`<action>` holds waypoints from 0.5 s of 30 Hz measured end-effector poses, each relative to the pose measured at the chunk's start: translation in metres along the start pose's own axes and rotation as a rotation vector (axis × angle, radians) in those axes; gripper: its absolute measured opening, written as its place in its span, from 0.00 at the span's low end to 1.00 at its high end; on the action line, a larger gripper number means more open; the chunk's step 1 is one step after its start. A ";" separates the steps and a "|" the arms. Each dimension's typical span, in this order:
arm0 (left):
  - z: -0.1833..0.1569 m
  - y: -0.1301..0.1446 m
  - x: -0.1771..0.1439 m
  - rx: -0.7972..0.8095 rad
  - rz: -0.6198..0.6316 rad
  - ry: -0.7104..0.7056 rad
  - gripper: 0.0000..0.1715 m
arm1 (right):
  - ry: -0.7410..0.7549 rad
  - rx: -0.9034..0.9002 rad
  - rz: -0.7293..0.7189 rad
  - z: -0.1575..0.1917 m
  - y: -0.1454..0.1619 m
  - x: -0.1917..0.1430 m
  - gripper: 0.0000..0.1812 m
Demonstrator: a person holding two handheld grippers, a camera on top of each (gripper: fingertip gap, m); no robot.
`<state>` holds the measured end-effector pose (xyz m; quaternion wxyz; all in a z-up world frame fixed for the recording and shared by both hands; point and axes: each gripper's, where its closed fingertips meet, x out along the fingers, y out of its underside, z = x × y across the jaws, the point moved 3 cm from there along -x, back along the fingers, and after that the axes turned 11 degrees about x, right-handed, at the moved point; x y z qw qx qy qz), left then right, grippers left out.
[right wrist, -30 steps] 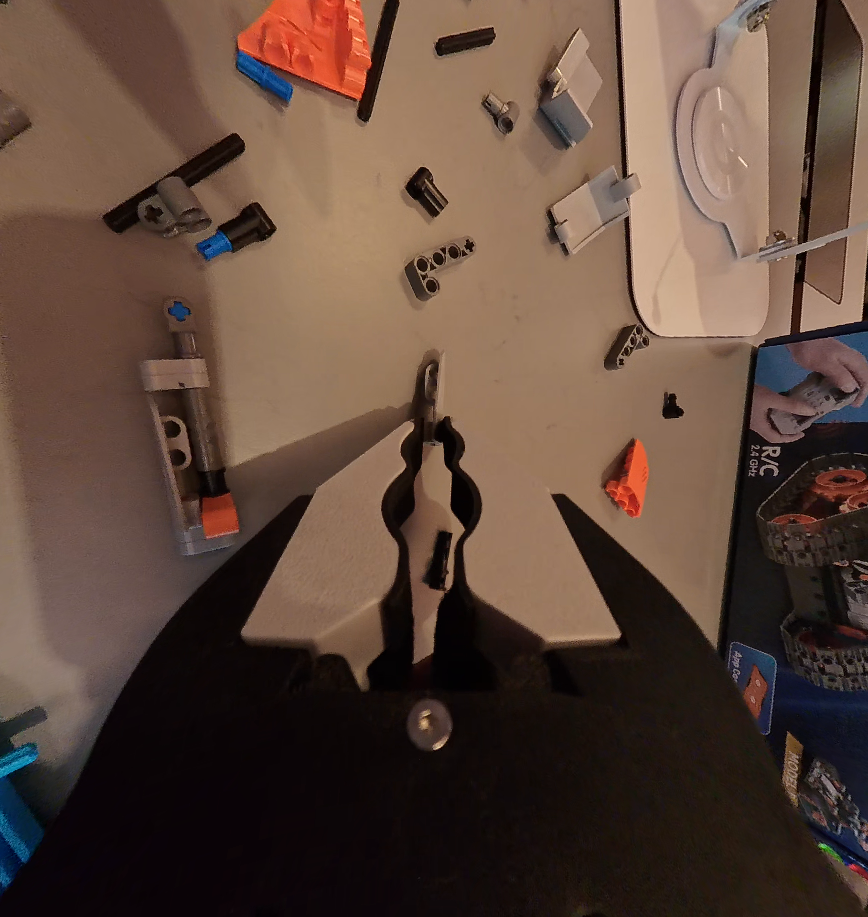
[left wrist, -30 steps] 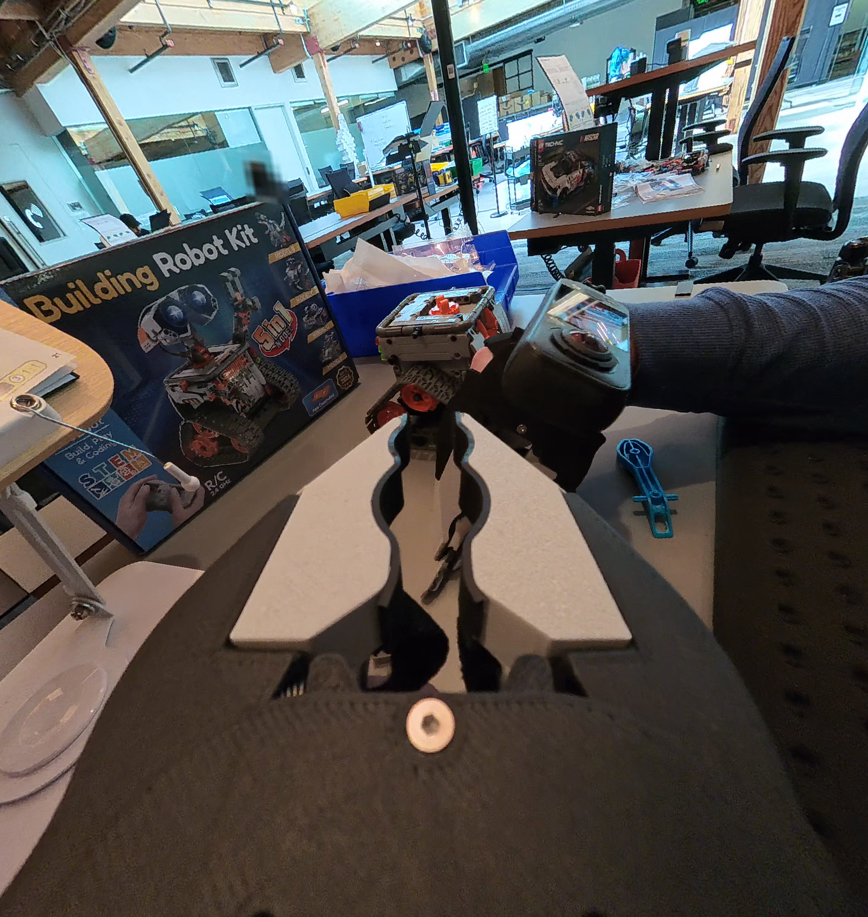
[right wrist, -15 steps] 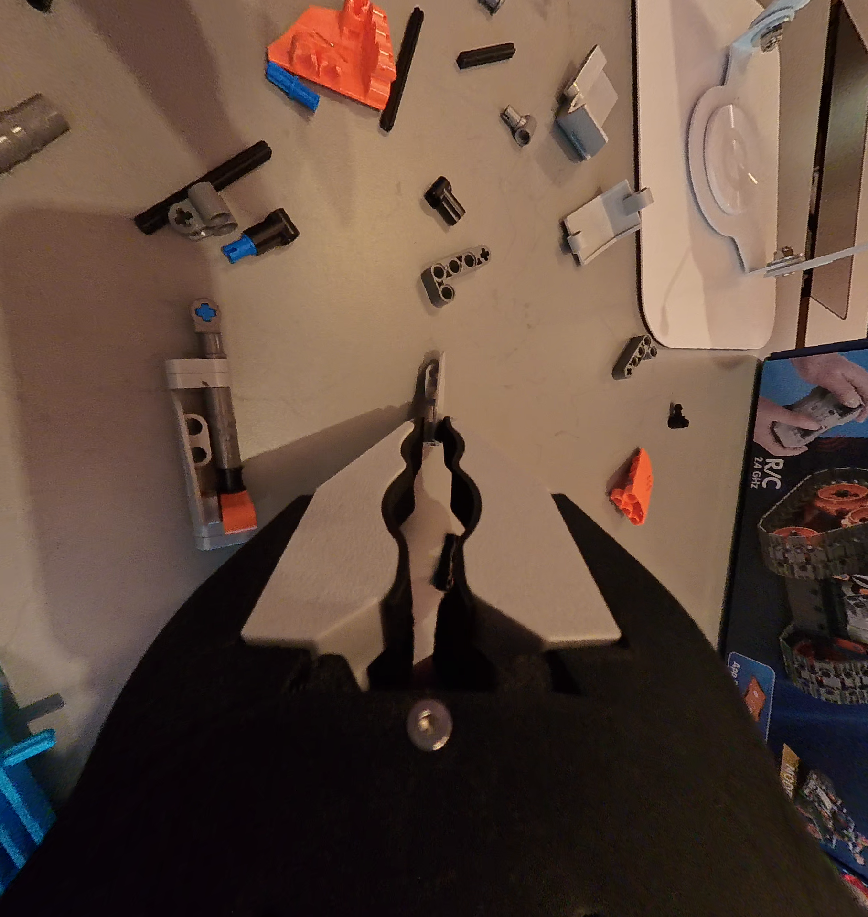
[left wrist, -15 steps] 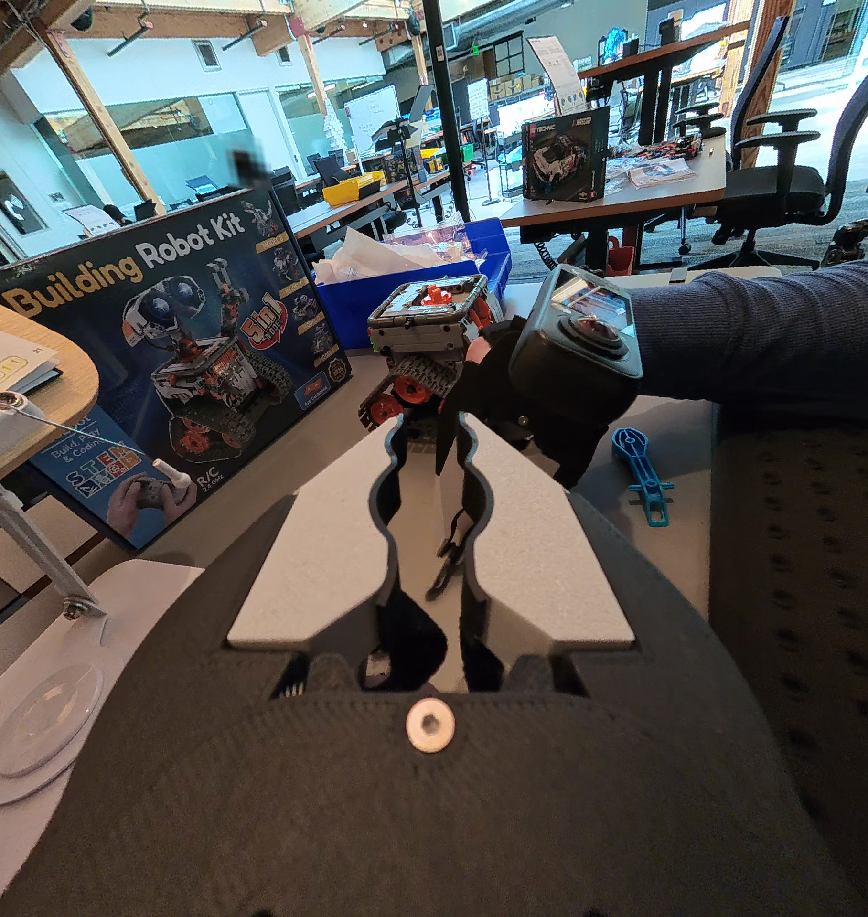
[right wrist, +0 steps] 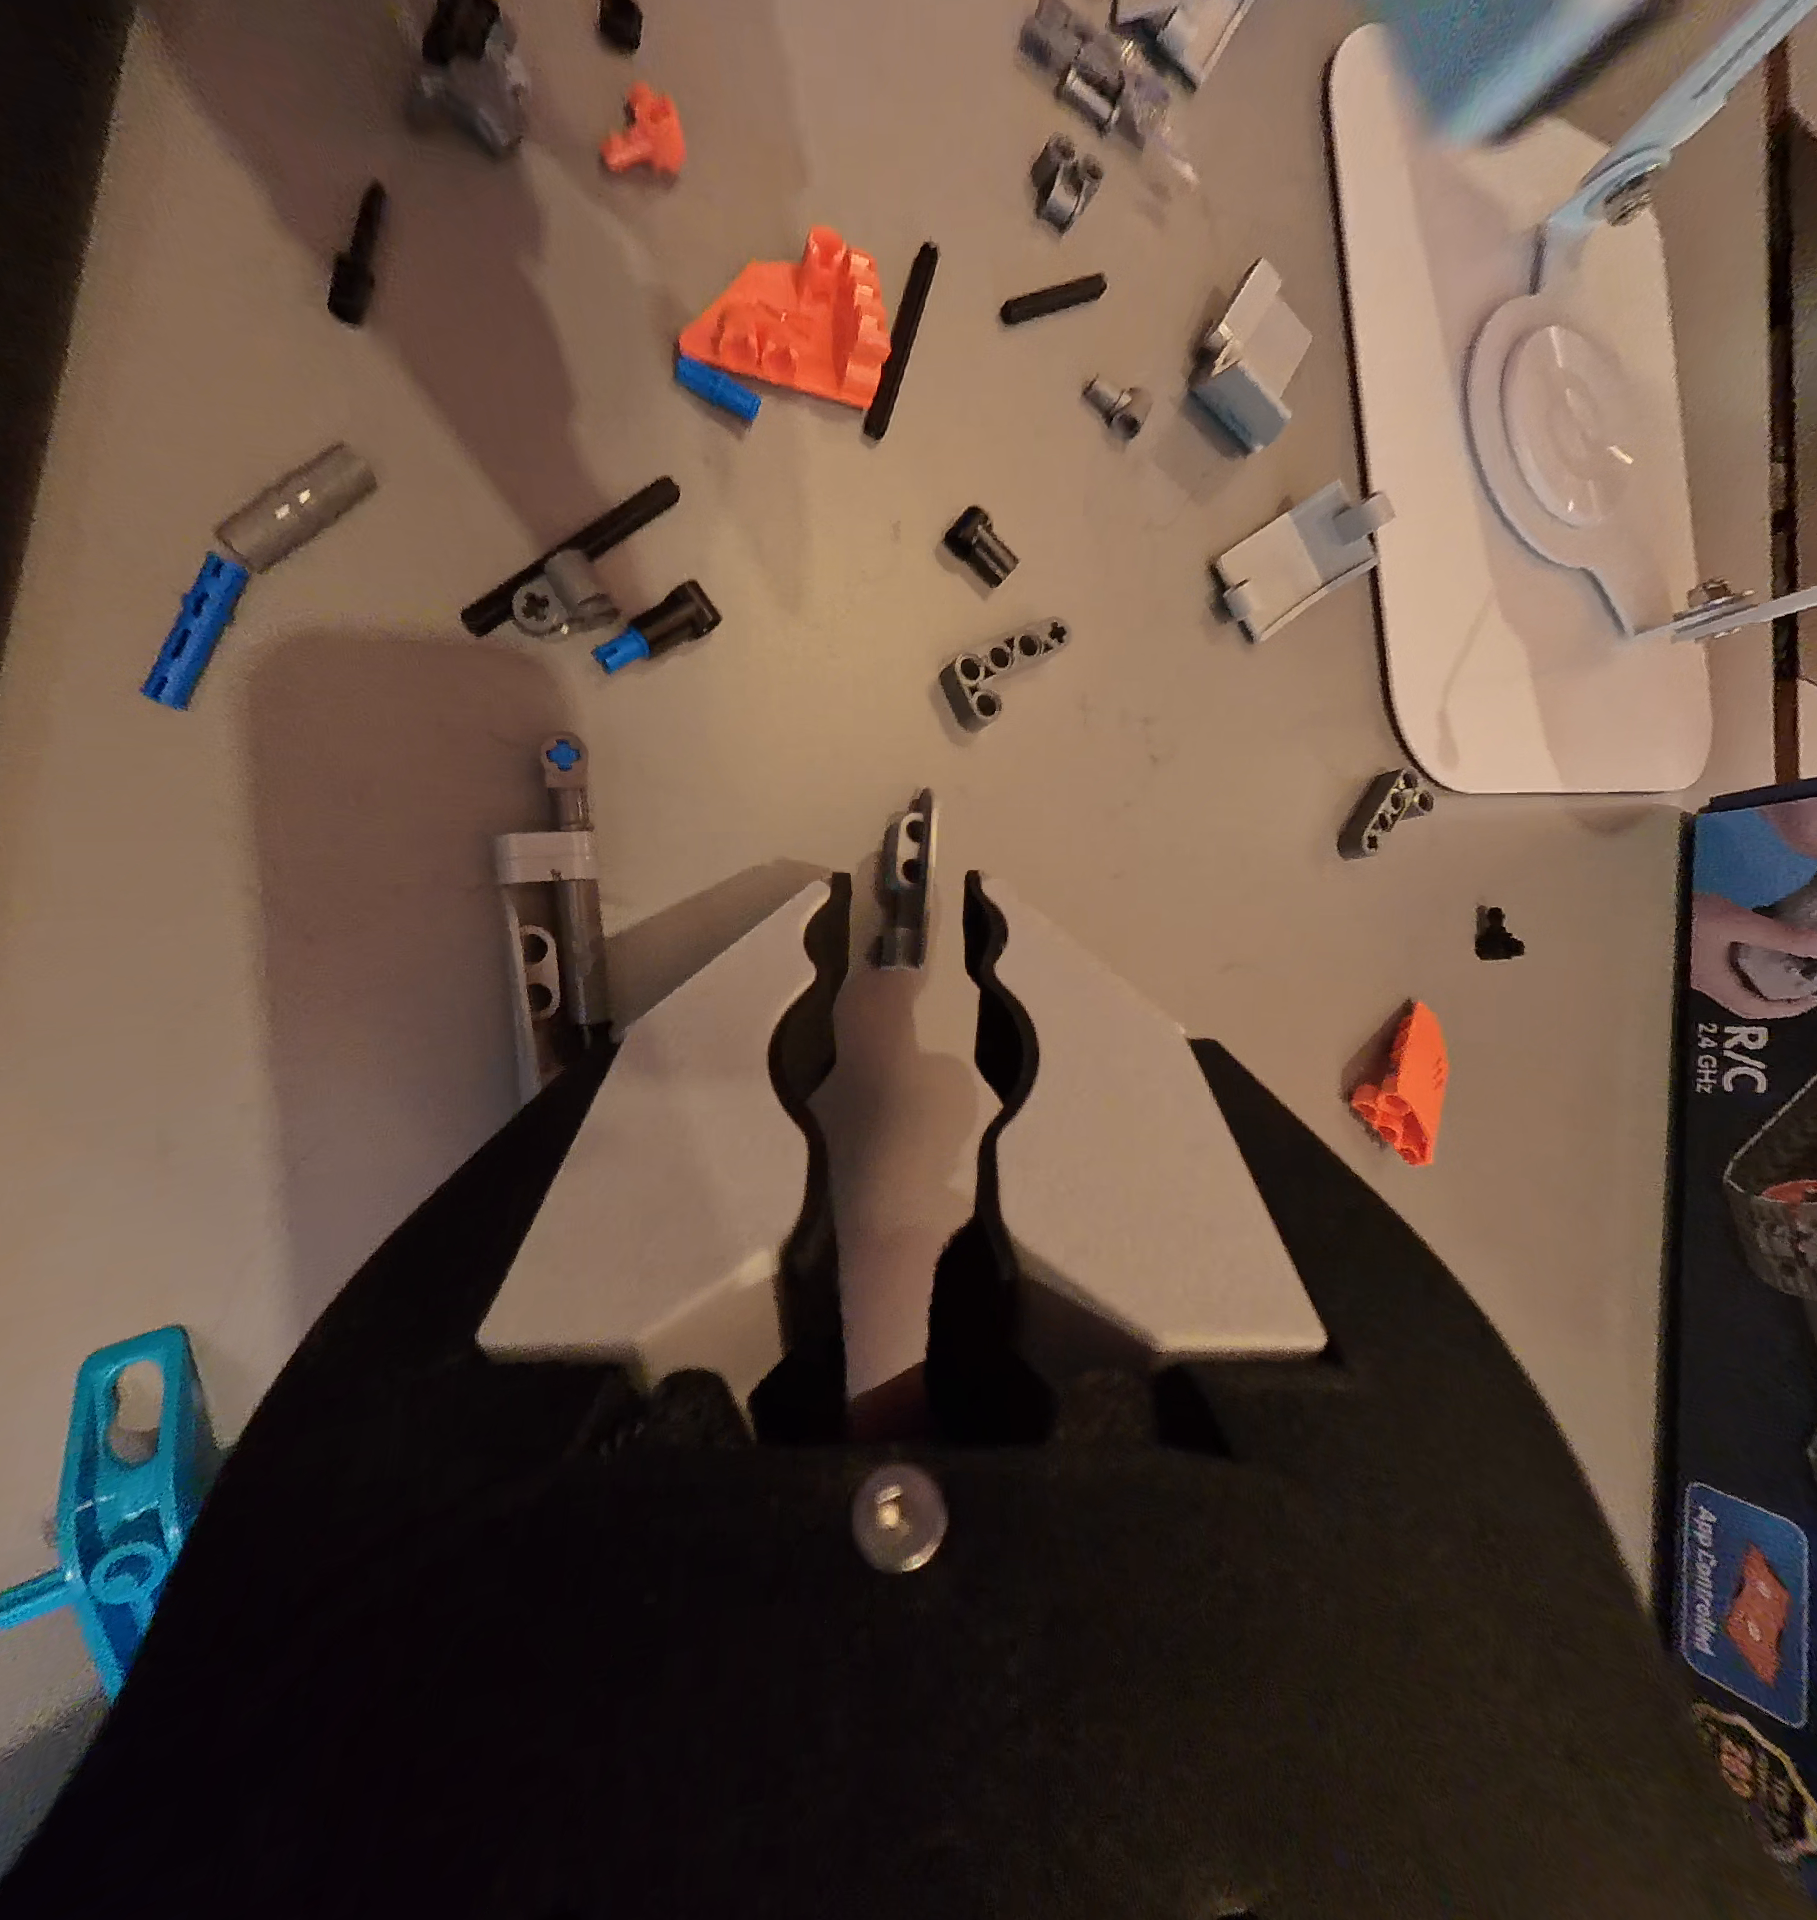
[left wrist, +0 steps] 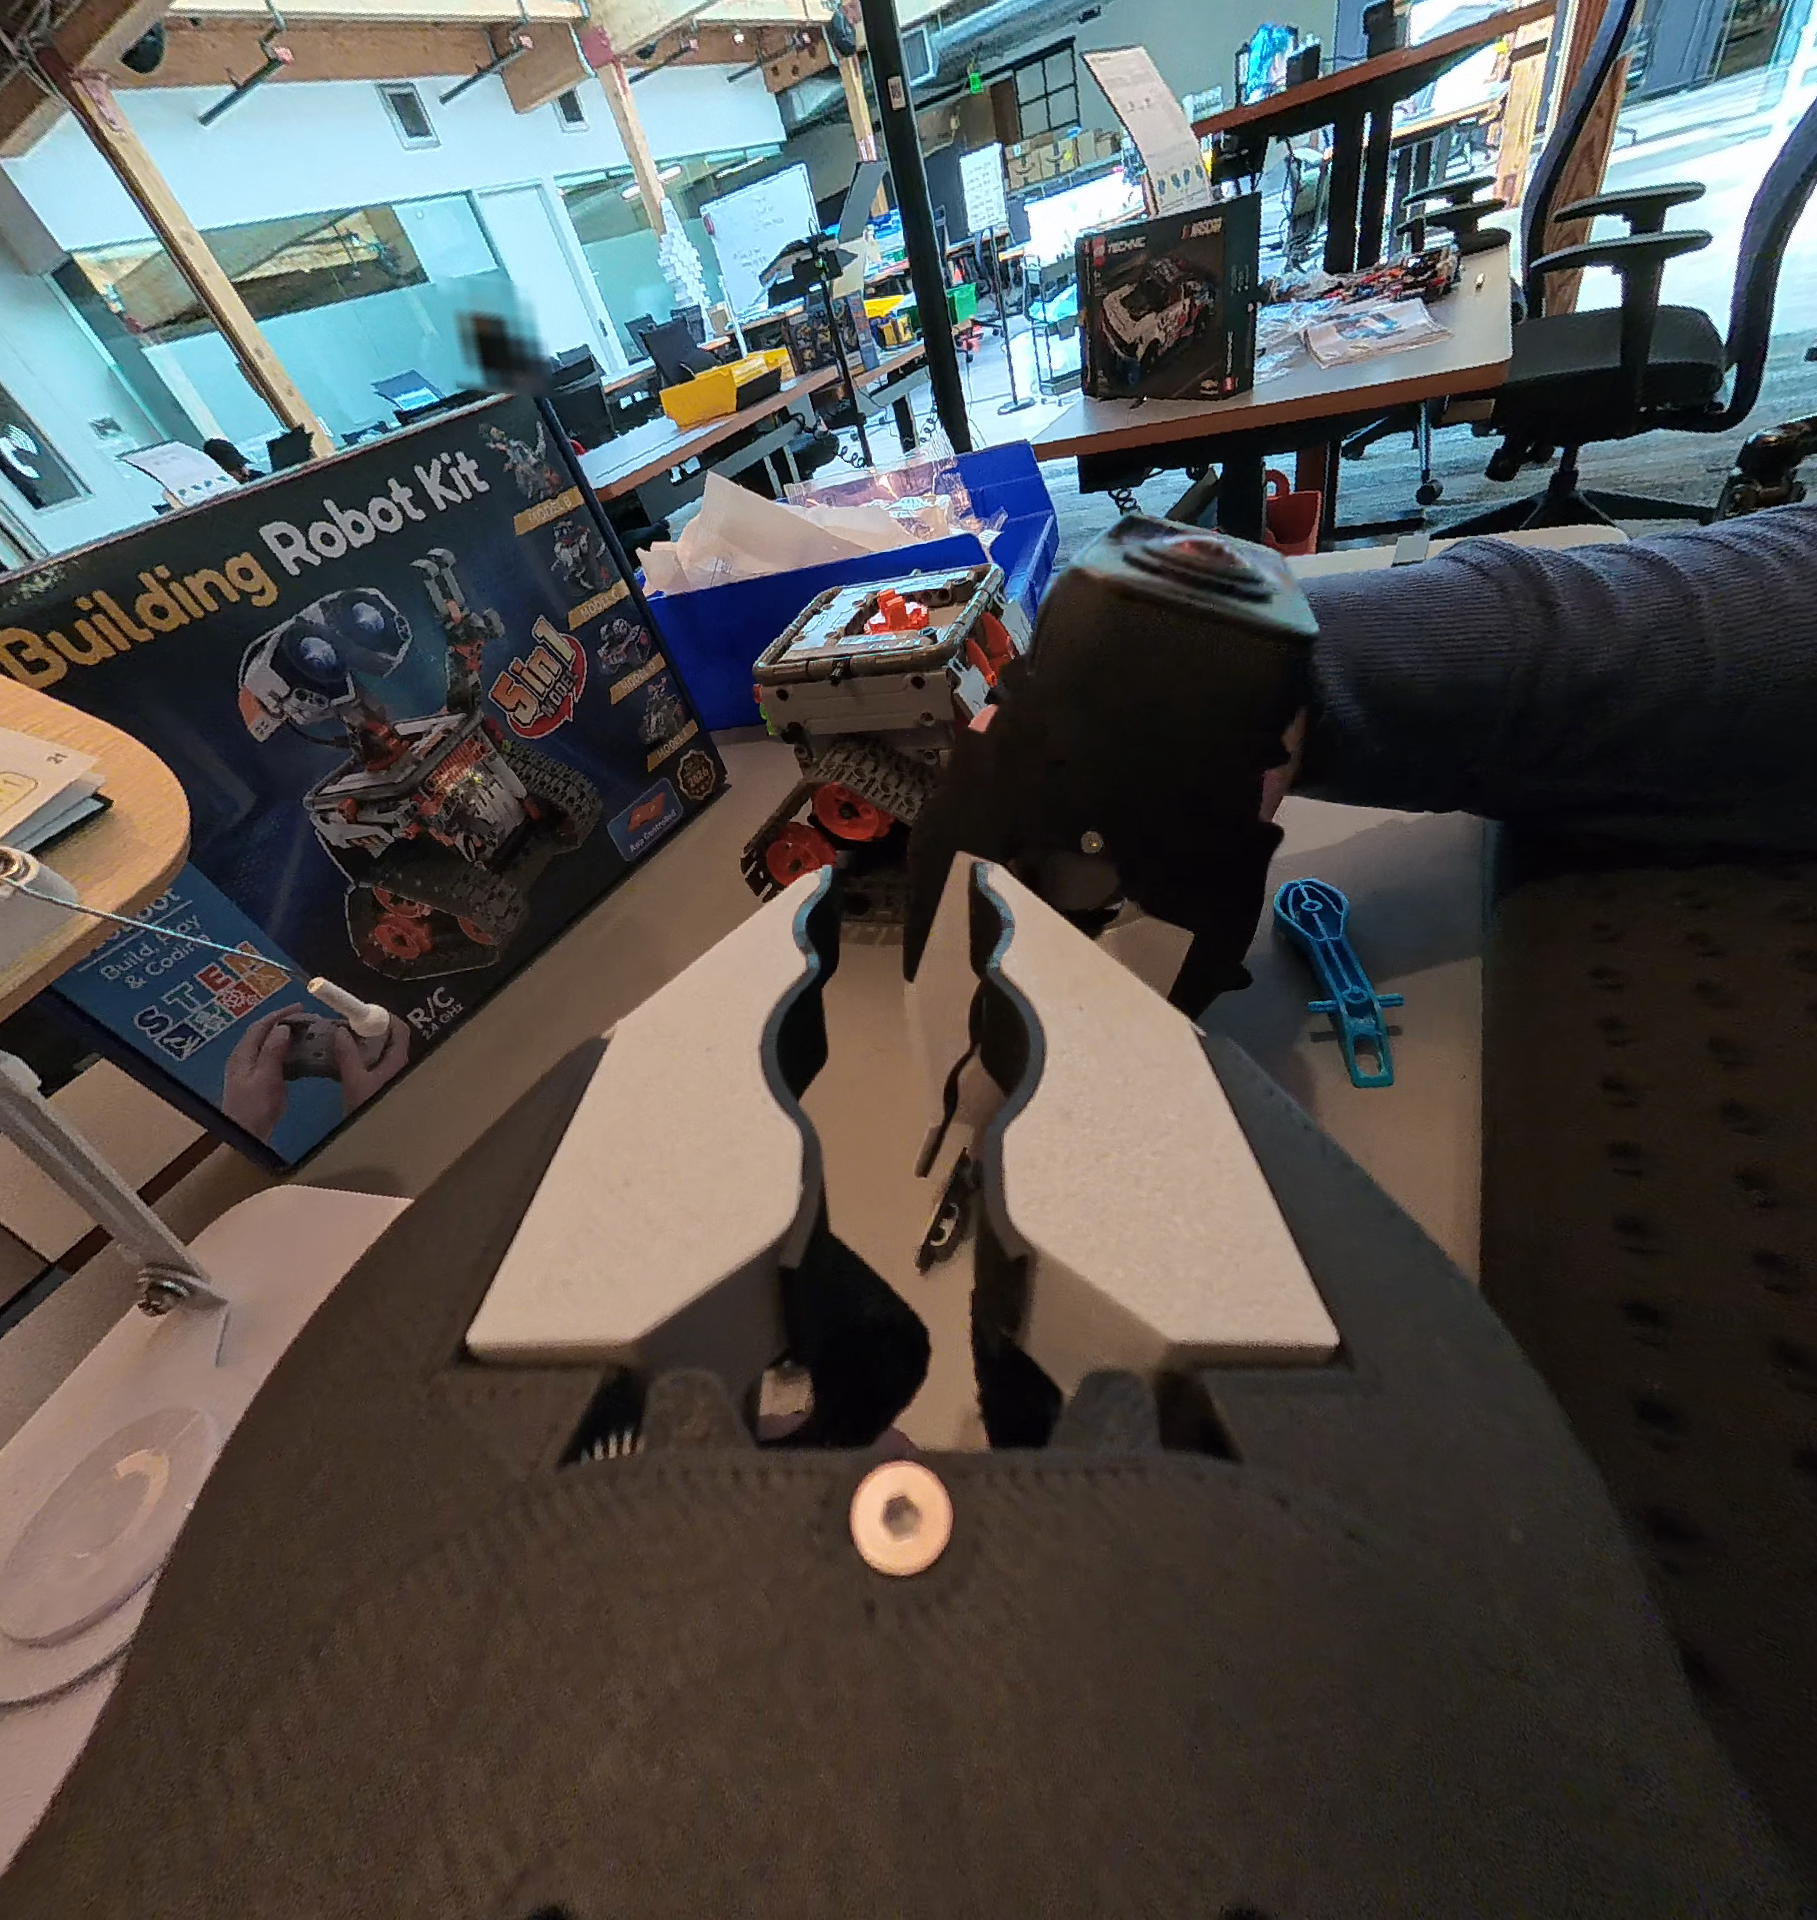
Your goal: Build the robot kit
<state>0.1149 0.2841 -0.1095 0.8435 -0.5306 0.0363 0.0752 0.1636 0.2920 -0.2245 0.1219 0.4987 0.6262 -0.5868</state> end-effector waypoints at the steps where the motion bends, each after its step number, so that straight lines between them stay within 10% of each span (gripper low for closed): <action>1: 0.000 0.000 0.000 0.005 0.002 0.000 0.14 | -0.002 0.011 -0.017 -0.001 -0.002 -0.001 0.11; 15: -0.003 -0.017 -0.011 0.037 -0.035 -0.003 0.15 | 0.053 0.089 -0.165 -0.020 -0.009 0.001 0.07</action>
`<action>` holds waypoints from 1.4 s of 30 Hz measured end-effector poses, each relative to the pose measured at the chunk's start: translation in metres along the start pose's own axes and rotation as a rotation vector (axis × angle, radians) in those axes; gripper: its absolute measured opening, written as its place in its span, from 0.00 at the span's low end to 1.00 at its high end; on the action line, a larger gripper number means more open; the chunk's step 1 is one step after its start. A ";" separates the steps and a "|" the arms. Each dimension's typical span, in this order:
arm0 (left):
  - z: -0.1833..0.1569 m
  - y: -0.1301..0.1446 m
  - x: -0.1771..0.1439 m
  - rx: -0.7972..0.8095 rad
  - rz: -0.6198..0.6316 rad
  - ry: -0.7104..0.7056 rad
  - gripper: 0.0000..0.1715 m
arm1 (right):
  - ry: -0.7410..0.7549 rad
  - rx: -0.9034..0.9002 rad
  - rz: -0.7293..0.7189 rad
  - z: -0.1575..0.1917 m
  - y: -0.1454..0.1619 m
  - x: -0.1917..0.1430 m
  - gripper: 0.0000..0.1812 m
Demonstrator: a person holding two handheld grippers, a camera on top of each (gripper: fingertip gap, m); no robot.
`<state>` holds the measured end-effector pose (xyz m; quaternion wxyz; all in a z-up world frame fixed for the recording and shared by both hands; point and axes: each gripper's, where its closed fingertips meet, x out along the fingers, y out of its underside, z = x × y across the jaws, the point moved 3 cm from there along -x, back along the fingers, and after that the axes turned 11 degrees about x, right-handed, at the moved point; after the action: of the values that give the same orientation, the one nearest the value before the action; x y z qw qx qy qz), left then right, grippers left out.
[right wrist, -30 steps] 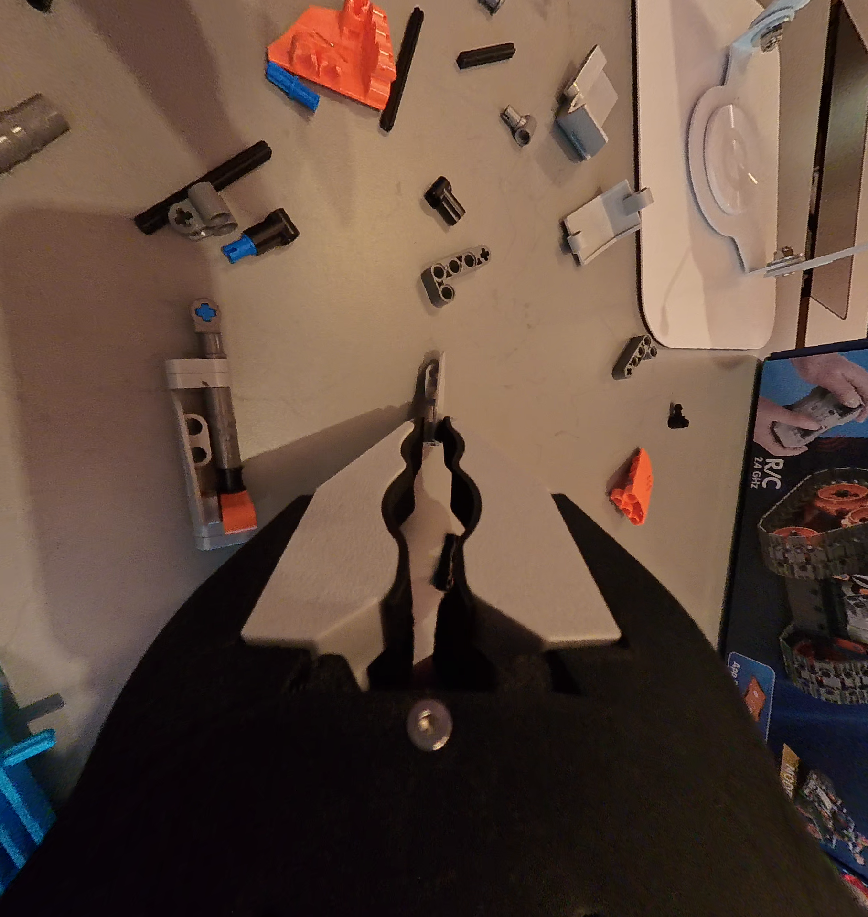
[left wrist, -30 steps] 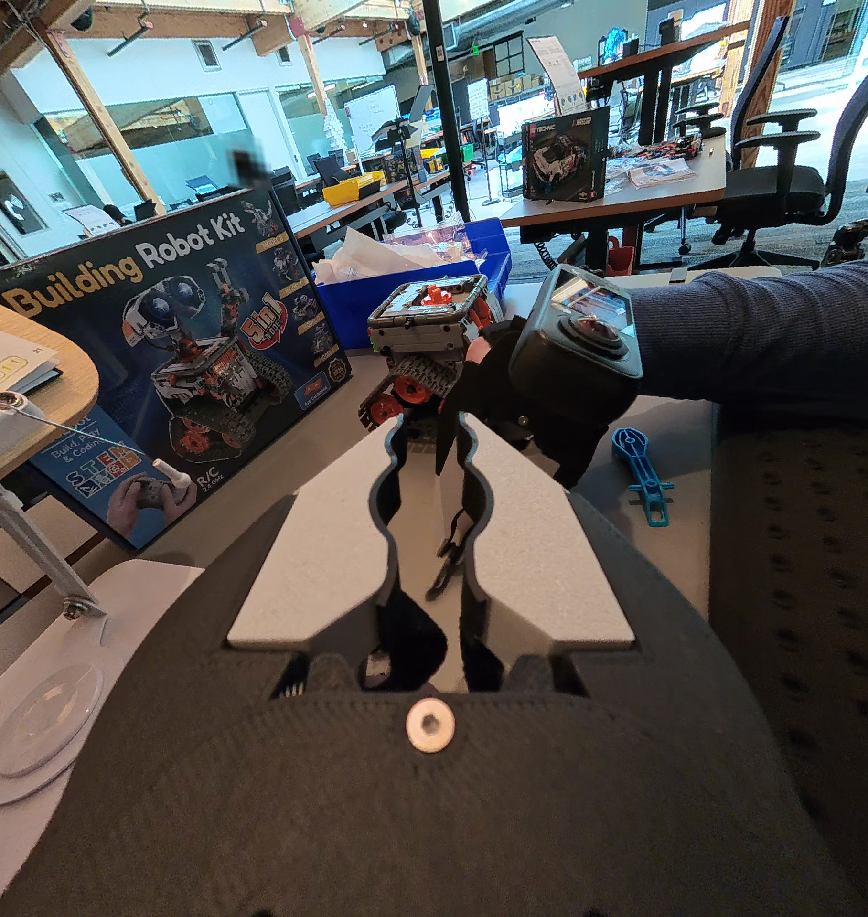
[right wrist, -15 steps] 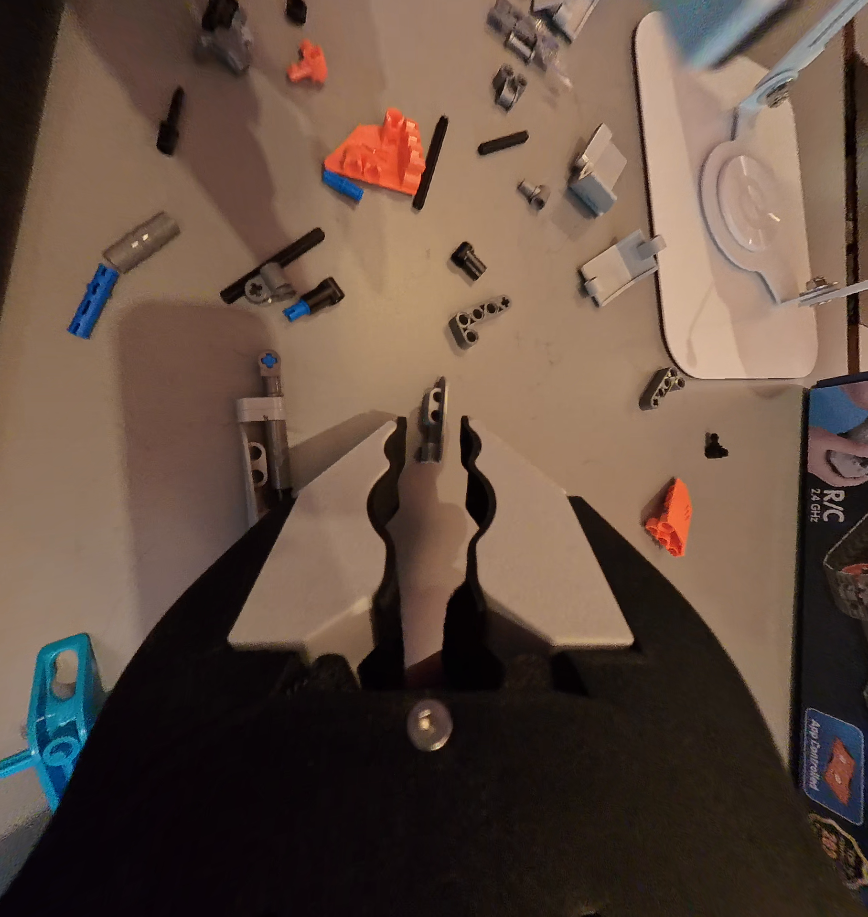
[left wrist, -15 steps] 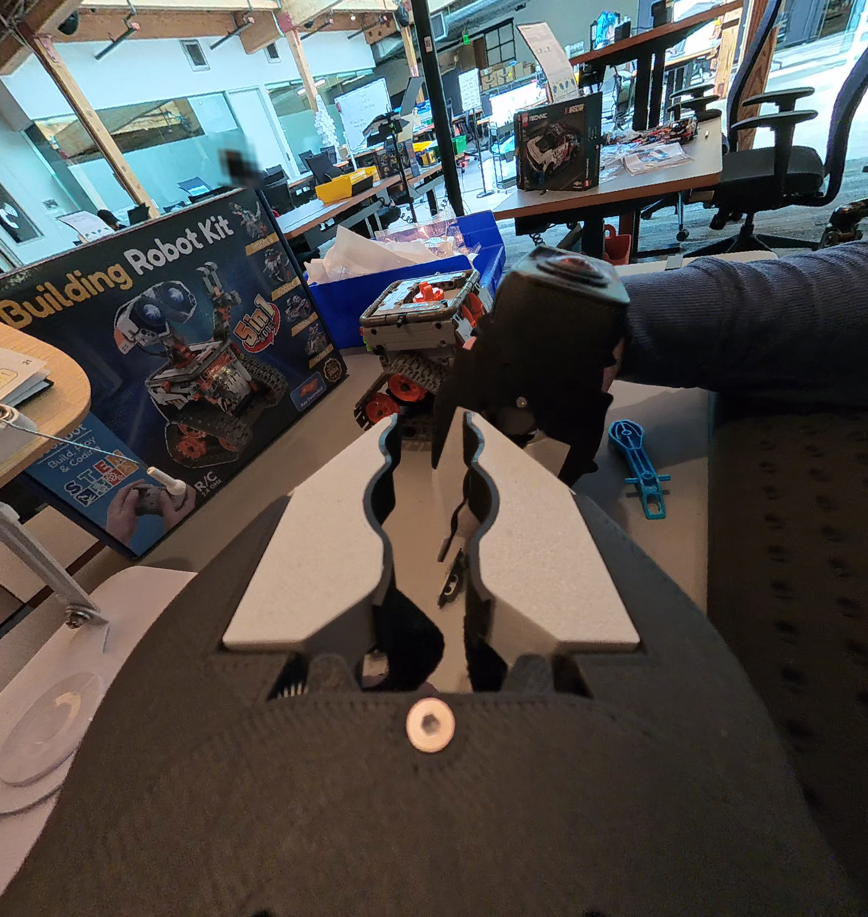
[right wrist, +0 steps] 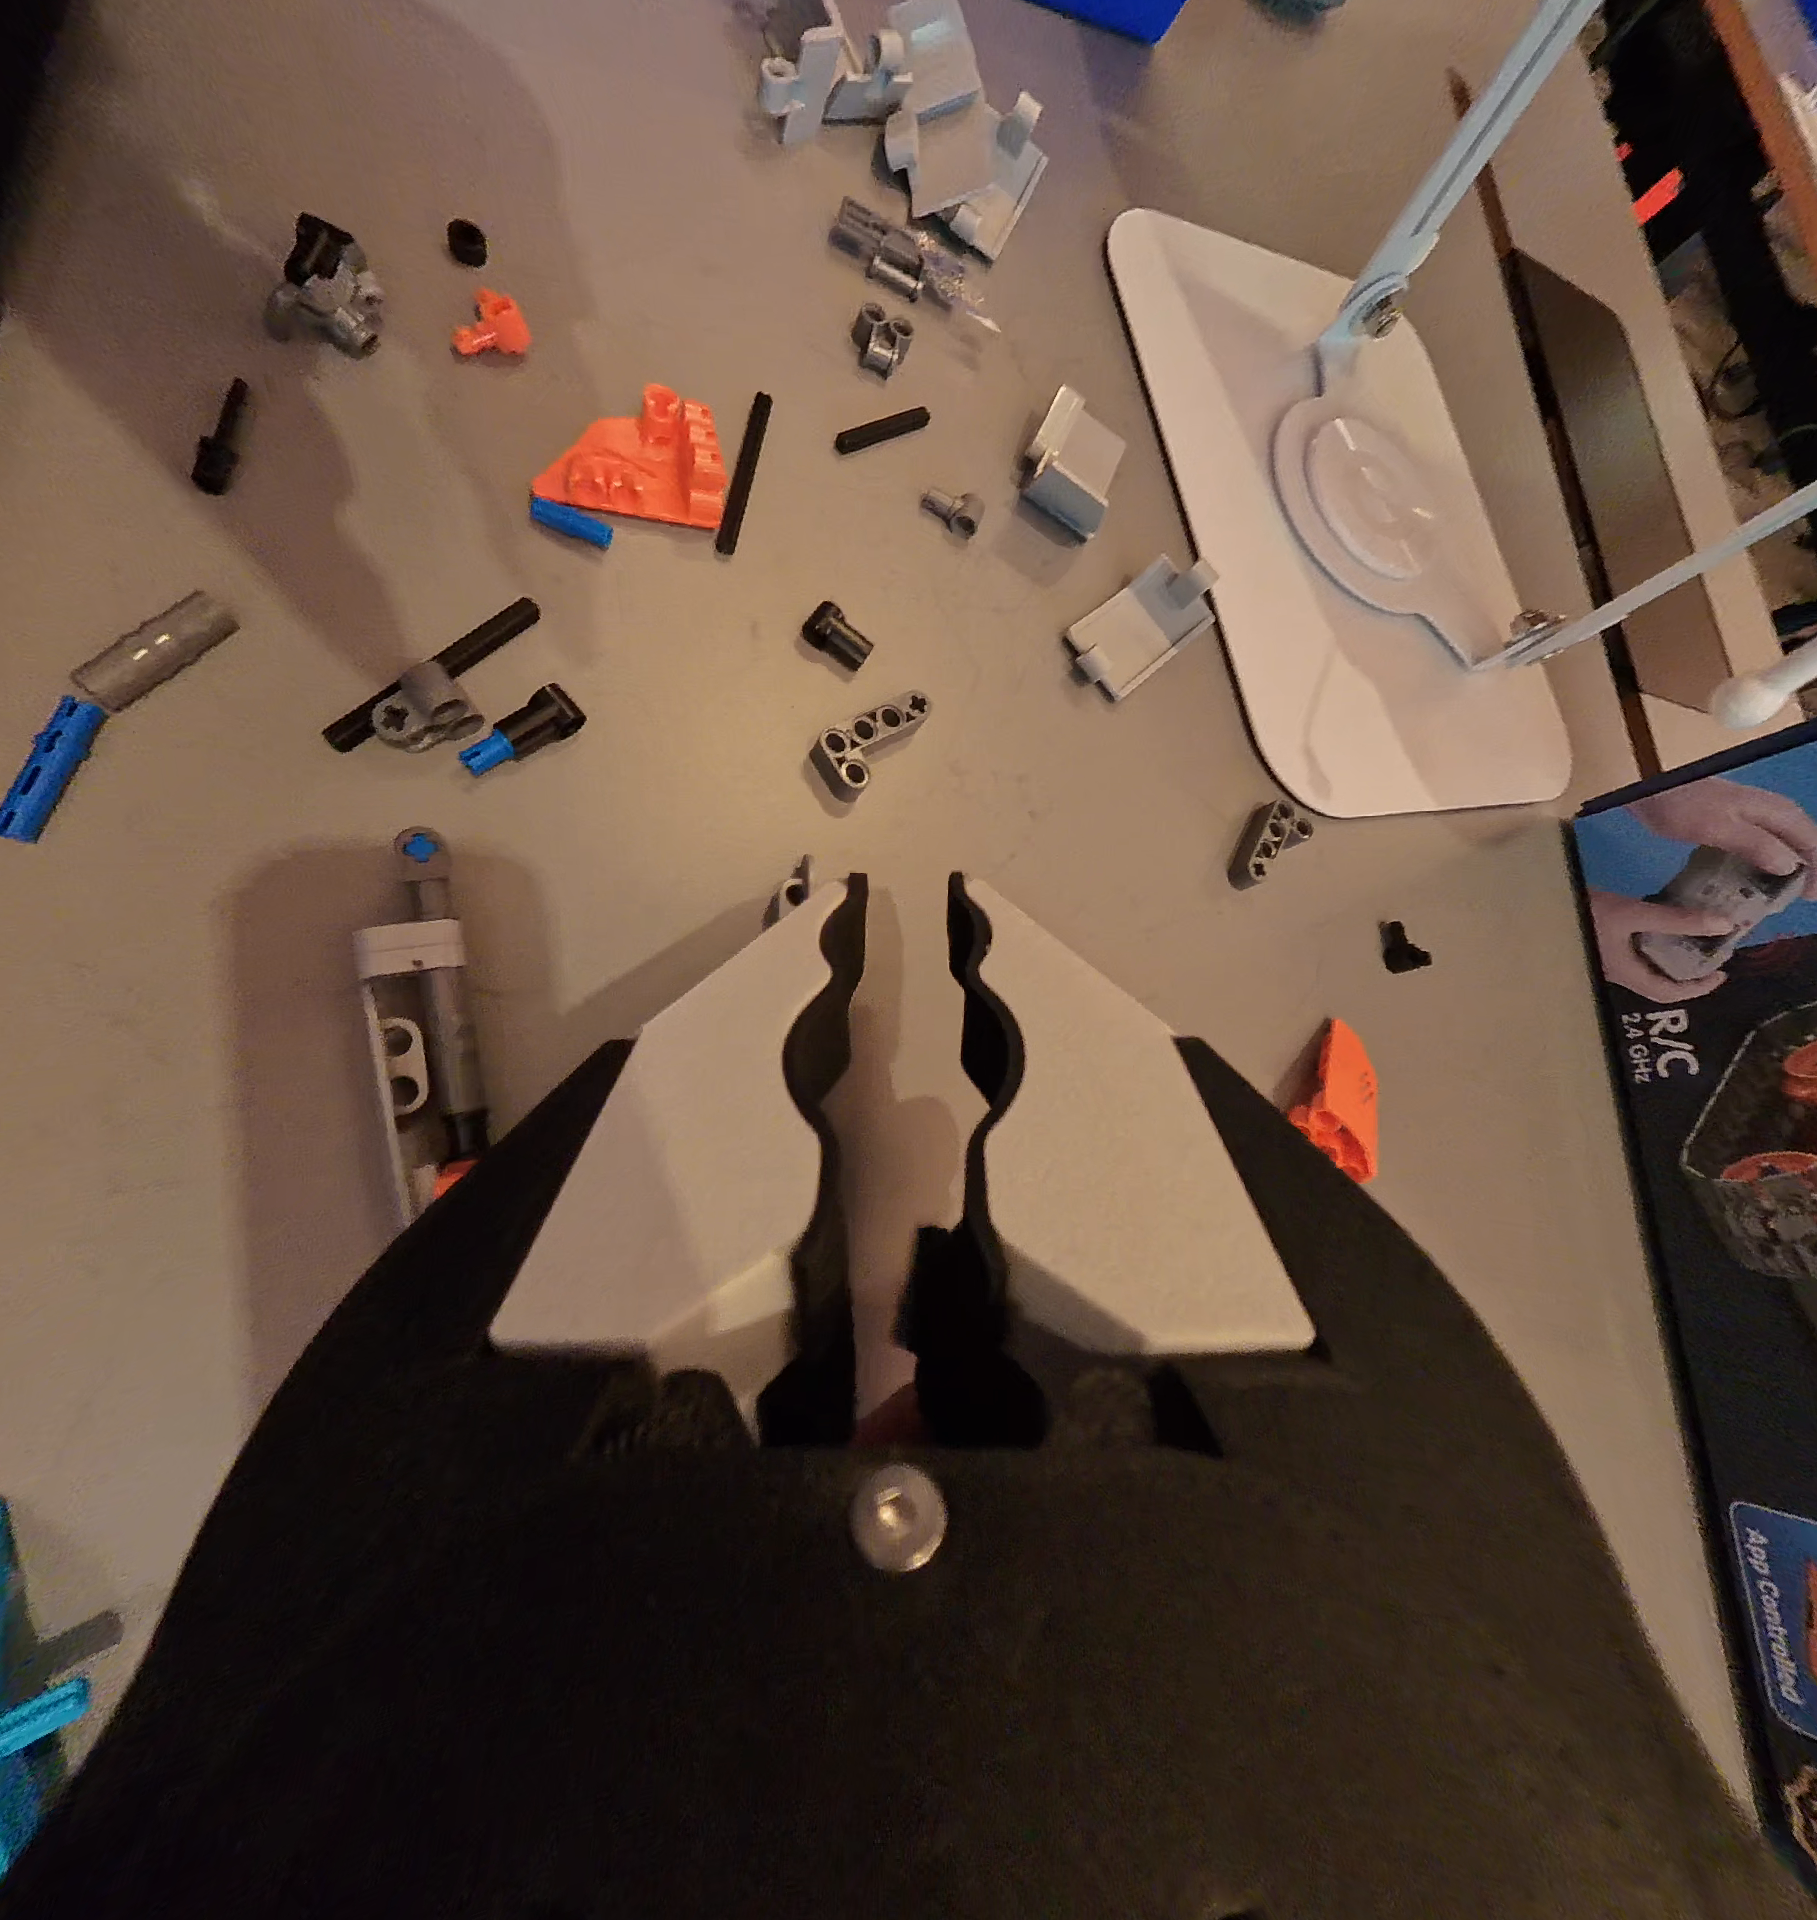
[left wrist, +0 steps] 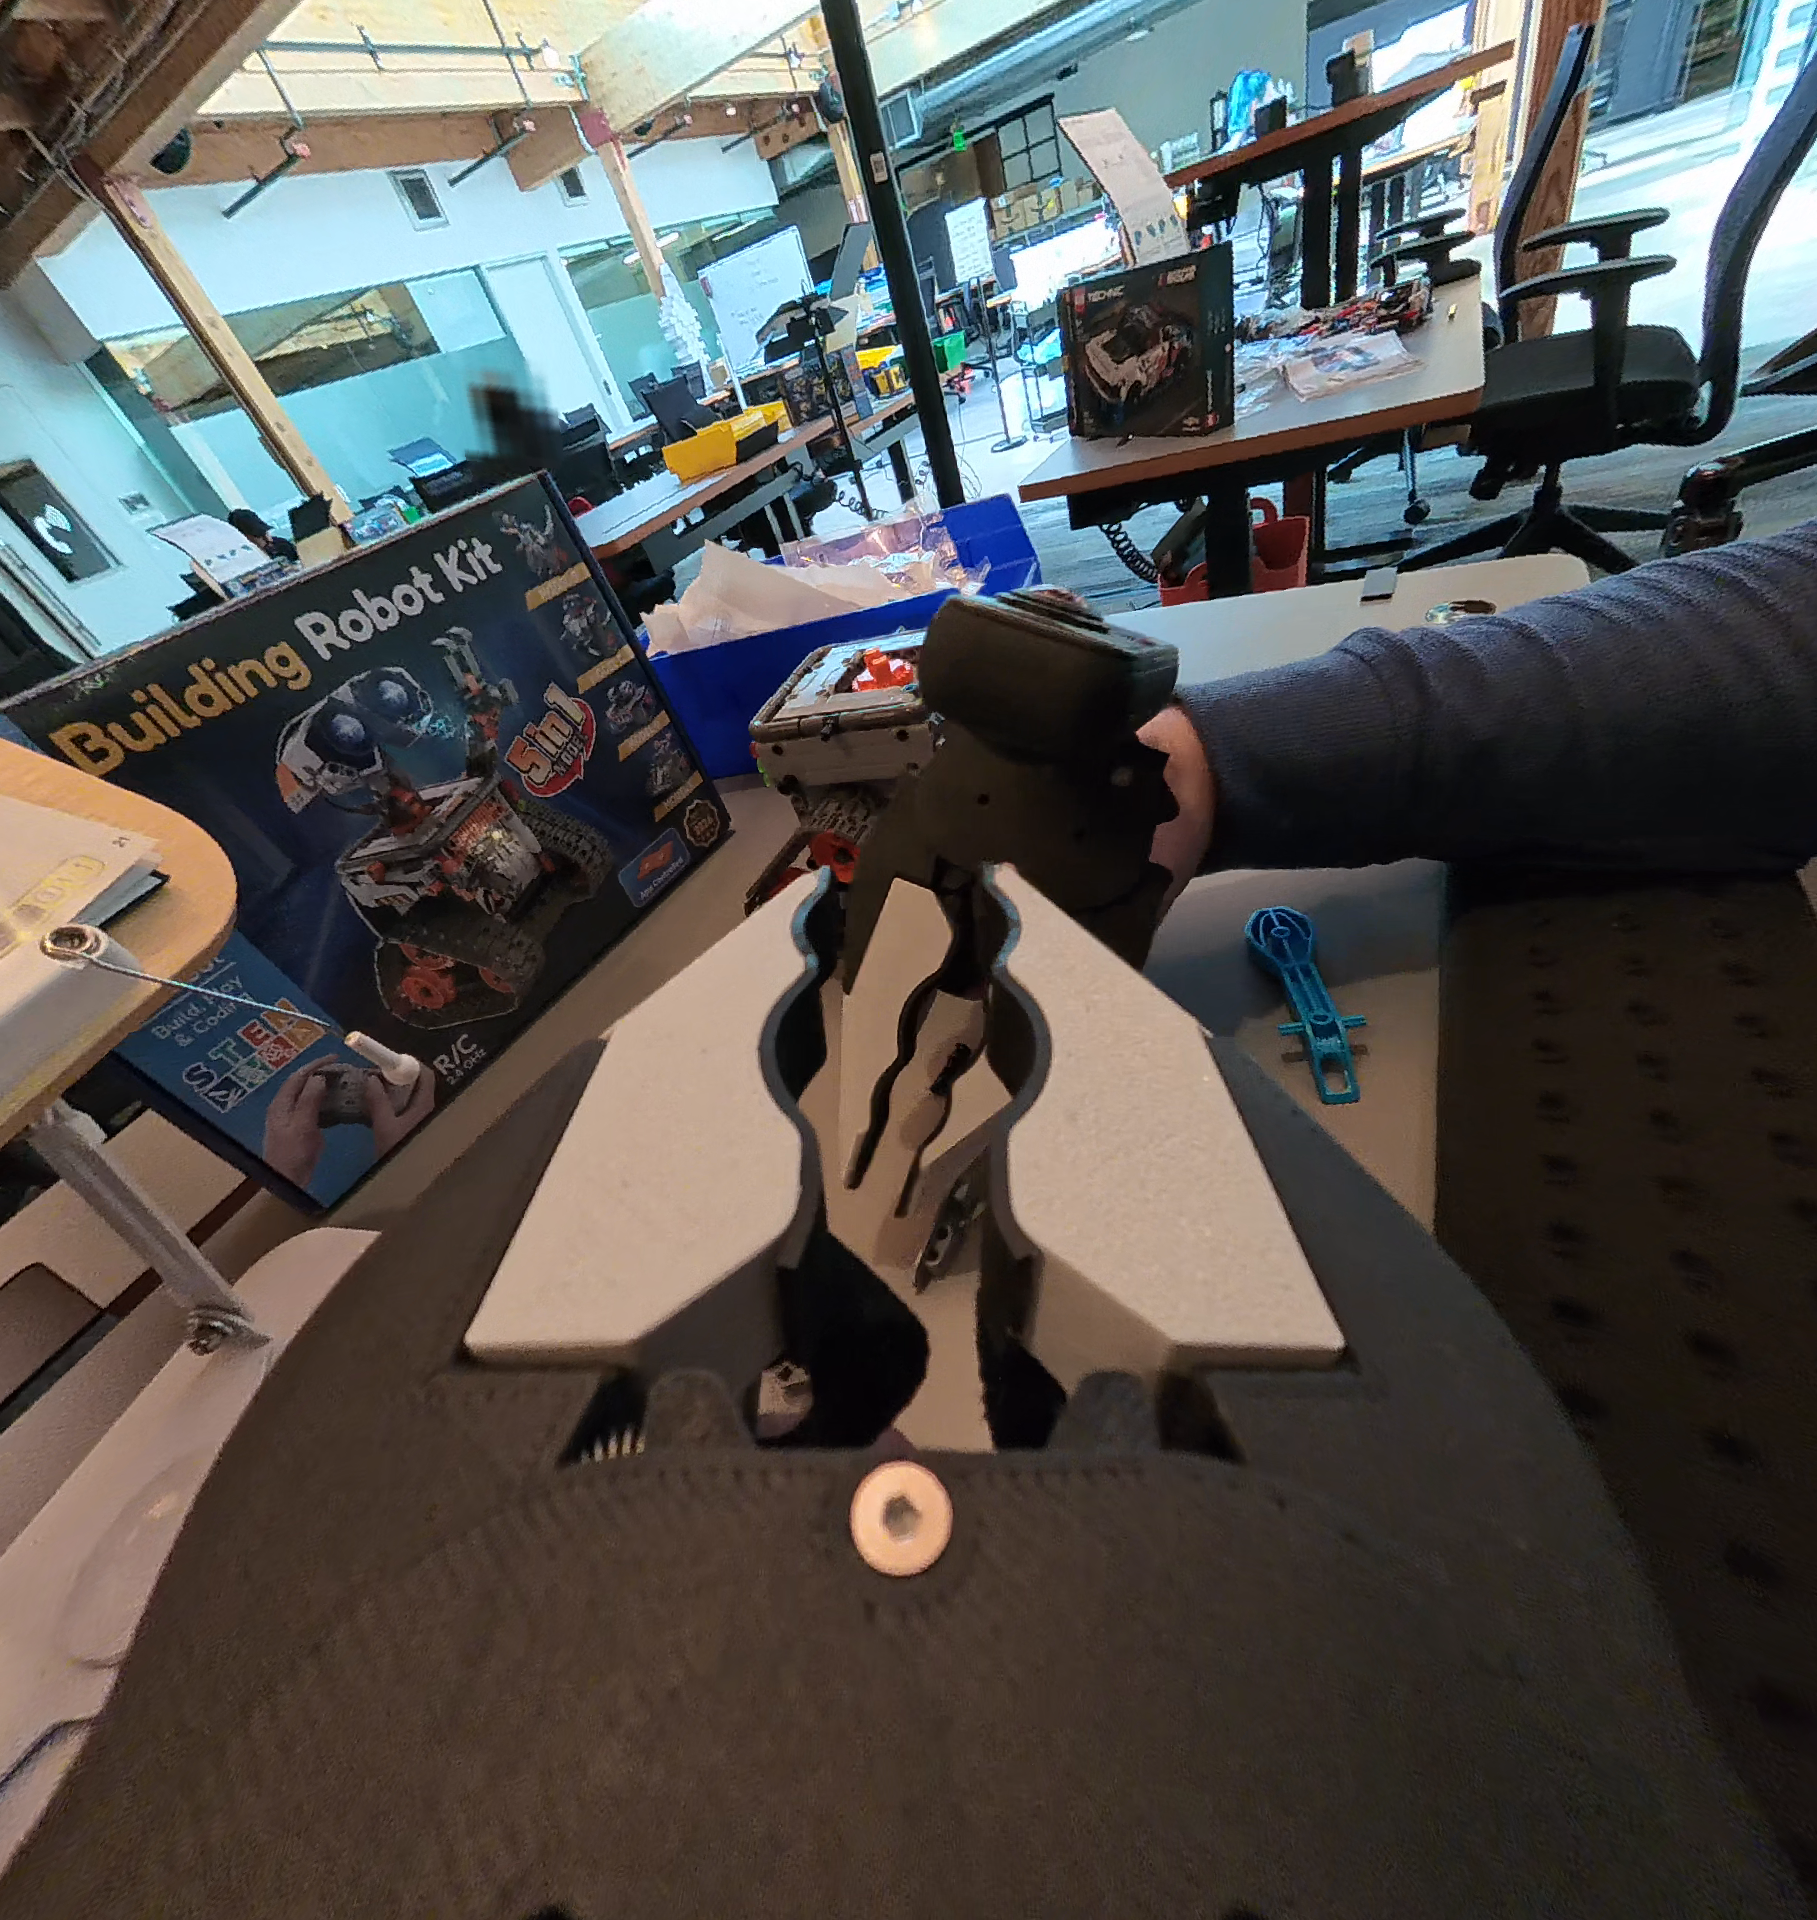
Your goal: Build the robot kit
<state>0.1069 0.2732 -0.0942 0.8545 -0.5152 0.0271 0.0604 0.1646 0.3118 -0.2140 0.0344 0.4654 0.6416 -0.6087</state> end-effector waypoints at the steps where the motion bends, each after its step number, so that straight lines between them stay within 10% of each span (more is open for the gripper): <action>1: -0.001 -0.001 -0.001 0.003 0.000 0.005 0.15 | 0.009 0.003 -0.012 -0.002 -0.001 0.000 0.07; 5: 0.012 -0.018 -0.026 0.035 0.027 -0.028 0.15 | 0.036 0.004 -0.043 -0.007 -0.006 0.002 0.06; 11: 0.078 -0.035 -0.147 -0.023 0.125 -0.209 0.16 | 0.022 -0.012 -0.041 -0.001 -0.006 0.003 0.06; 18: 0.152 0.112 -0.271 -0.211 0.894 -0.353 0.14 | 0.017 -0.012 -0.054 0.002 -0.011 -0.001 0.06; 27: 0.139 0.227 -0.308 -0.419 1.348 -0.170 0.14 | -0.013 -0.019 -0.063 0.009 -0.015 -0.002 0.06; 42: 0.136 0.246 -0.307 -0.436 1.363 -0.135 0.07 | -0.017 -0.007 -0.063 0.007 -0.014 -0.001 0.06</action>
<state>-0.2318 0.4841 -0.2135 0.5041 -0.5378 0.2772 0.6163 0.1530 0.3077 -0.2048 0.0223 0.4399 0.6577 -0.6110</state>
